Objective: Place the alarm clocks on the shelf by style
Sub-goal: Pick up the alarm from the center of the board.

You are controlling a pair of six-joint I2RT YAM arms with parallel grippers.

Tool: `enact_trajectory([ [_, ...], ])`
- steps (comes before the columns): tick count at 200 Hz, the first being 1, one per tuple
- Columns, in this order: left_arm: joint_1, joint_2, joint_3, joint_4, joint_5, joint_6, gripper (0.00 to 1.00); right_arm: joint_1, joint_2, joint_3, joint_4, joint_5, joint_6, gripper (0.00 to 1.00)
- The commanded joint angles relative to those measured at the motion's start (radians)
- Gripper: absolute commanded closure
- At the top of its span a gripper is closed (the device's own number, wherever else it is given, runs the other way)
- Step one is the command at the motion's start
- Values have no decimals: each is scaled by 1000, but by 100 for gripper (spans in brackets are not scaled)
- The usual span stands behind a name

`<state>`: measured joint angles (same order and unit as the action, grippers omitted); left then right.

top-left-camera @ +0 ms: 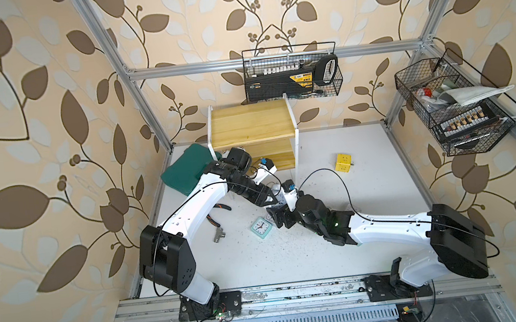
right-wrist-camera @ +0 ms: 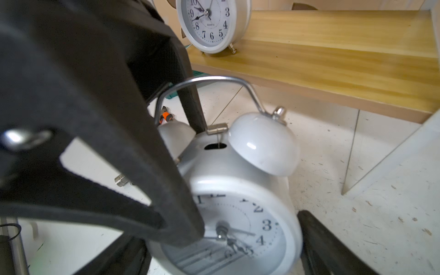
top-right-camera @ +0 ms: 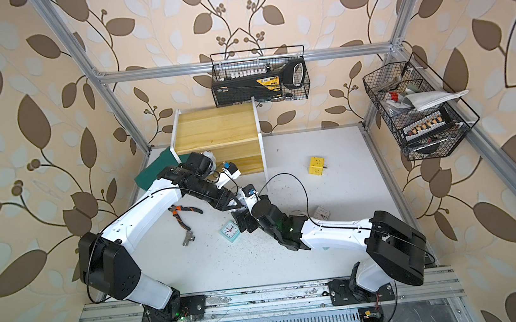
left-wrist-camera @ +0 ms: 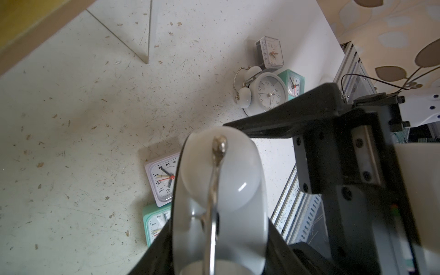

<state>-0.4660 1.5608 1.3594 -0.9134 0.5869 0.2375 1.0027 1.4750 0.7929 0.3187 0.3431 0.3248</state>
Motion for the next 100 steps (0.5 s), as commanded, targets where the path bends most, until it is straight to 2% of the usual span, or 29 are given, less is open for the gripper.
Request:
enact_trajectory([
  [1, -4, -53, -2, 2, 50, 14, 62, 2, 11, 36, 22, 46, -3, 8],
  [63, -3, -56, -12, 11, 25, 15, 61, 2, 16, 43, 31, 24, -11, 12],
  [100, -3, -62, -20, 17, 15, 18, 61, 1, 25, 47, 35, 9, -14, 23],
])
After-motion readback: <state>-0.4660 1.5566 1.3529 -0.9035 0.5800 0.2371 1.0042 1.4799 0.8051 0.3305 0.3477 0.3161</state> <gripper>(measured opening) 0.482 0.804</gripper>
